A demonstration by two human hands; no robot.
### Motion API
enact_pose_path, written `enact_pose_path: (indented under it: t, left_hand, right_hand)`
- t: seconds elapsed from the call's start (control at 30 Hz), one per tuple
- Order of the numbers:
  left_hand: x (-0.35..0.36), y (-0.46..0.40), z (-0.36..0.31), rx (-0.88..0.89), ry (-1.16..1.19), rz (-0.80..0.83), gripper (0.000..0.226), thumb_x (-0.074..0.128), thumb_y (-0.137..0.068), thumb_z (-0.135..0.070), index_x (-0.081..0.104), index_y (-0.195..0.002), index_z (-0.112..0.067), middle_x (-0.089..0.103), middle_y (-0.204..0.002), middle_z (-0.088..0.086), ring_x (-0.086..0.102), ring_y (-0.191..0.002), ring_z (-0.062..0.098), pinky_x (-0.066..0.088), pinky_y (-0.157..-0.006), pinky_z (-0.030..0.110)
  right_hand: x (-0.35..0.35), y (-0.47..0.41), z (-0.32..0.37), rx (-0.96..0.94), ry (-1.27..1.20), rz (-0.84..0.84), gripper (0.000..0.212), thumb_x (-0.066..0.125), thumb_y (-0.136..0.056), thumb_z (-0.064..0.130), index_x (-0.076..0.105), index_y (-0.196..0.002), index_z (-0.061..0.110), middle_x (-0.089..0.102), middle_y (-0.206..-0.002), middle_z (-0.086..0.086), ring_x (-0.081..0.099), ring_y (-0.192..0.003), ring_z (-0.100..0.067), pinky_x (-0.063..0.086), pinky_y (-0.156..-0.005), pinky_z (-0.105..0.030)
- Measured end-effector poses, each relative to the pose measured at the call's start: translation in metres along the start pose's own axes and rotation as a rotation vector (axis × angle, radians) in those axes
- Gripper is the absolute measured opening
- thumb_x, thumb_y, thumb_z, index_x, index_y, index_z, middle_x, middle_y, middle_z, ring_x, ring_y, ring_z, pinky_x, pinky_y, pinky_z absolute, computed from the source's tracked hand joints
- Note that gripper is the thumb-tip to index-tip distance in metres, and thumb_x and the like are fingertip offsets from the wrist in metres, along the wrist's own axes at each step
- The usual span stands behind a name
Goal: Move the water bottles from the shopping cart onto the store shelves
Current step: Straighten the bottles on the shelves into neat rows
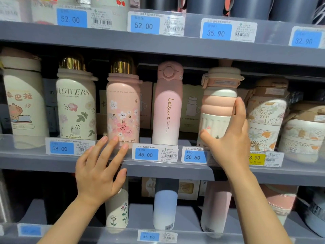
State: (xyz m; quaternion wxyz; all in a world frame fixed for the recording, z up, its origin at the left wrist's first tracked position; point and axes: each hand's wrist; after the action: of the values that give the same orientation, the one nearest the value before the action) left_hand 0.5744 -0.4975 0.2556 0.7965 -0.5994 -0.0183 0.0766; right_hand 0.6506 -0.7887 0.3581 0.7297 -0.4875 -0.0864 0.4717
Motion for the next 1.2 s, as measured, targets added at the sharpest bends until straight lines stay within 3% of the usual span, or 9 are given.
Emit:
enact_pose_path:
  t: [0.1,0.17,0.27,0.43,0.6,0.77,0.97,1.2]
  left_hand:
    - [0.0,-0.001,-0.001,-0.001,0.002,-0.006,0.046,0.033,-0.098,-0.039,0.048,-0.136,-0.018,0.048,-0.14,0.01,0.047,-0.128,0.032,0.039,-0.091,0.045]
    - [0.0,-0.001,-0.001,0.001,0.002,-0.007,0.046,0.033,-0.098,-0.039,0.048,-0.136,-0.018,0.048,-0.14,0.011,0.047,-0.127,0.032,0.038,-0.091,0.045]
    - [0.0,-0.001,-0.001,0.001,-0.003,-0.001,0.046,0.033,-0.098,-0.039,0.049,-0.136,-0.018,0.048,-0.14,0.011,0.047,-0.128,0.032,0.038,-0.092,0.045]
    - [0.001,-0.001,0.0,0.014,-0.003,-0.003,0.046,0.032,-0.099,-0.039,0.049,-0.135,-0.017,0.048,-0.14,0.011,0.047,-0.127,0.033,0.038,-0.09,0.045]
    - [0.003,0.0,0.002,0.02,-0.007,-0.011,0.047,0.033,-0.098,-0.039,0.05,-0.136,-0.017,0.054,-0.136,0.014,0.048,-0.126,0.034,0.039,-0.088,0.045]
    - [0.001,0.0,0.002,0.018,-0.002,0.004,0.047,0.034,-0.098,-0.039,0.05,-0.136,-0.016,0.055,-0.135,0.016,0.048,-0.126,0.035,0.038,-0.089,0.046]
    - [0.001,0.0,0.003,0.018,0.017,0.019,0.047,0.033,-0.099,-0.039,0.05,-0.136,-0.015,0.053,-0.137,0.016,0.047,-0.127,0.035,0.041,-0.089,0.047]
    - [-0.001,-0.002,0.0,0.006,0.018,0.018,0.047,0.033,-0.099,-0.038,0.05,-0.136,-0.016,0.053,-0.137,0.016,0.047,-0.127,0.035,0.04,-0.09,0.047]
  right_hand:
    - [-0.004,0.0,-0.005,-0.04,-0.016,0.056,0.103,0.07,-0.076,0.028,0.001,-0.151,0.037,0.031,-0.145,-0.008,0.049,-0.114,-0.036,0.039,-0.084,-0.037]
    - [-0.001,0.0,-0.003,-0.056,0.038,0.039,0.106,0.073,-0.074,0.037,0.0,-0.151,0.035,0.023,-0.148,-0.007,0.047,-0.117,-0.036,0.042,-0.086,-0.042]
    - [0.007,0.0,0.0,-0.048,0.131,-0.068,0.117,0.082,-0.064,0.045,0.004,-0.151,0.03,0.027,-0.138,-0.014,0.046,-0.115,-0.039,0.048,-0.085,-0.05]
    - [0.009,0.002,0.002,-0.001,0.094,-0.096,0.113,0.08,-0.067,0.032,0.003,-0.15,0.032,0.032,-0.132,-0.013,0.047,-0.11,-0.041,0.044,-0.087,-0.046]
    - [-0.007,0.002,-0.004,-0.004,-0.065,0.045,0.097,0.067,-0.08,0.023,0.003,-0.151,0.037,0.032,-0.147,-0.004,0.048,-0.118,-0.032,0.041,-0.09,-0.039]
    - [0.001,0.007,0.003,0.0,0.117,-0.028,0.112,0.079,-0.069,0.047,0.005,-0.151,0.033,0.026,-0.144,-0.008,0.046,-0.12,-0.037,0.045,-0.089,-0.046]
    - [0.003,0.005,0.004,0.029,0.084,-0.044,0.11,0.079,-0.069,0.029,0.007,-0.152,0.03,0.038,-0.133,-0.014,0.045,-0.115,-0.038,0.04,-0.09,-0.042]
    - [-0.004,0.002,0.002,0.032,0.044,0.056,0.105,0.073,-0.072,0.022,0.005,-0.152,0.031,0.04,-0.142,-0.01,0.049,-0.116,-0.036,0.042,-0.089,-0.042]
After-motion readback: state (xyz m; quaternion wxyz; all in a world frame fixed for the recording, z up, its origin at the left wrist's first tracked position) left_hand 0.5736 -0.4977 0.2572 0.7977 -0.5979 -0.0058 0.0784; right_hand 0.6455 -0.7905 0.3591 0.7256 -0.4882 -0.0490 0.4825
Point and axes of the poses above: each hand's wrist, its own y-axis away from the middle knuckle, its own x-axis out of the palm, z = x × y
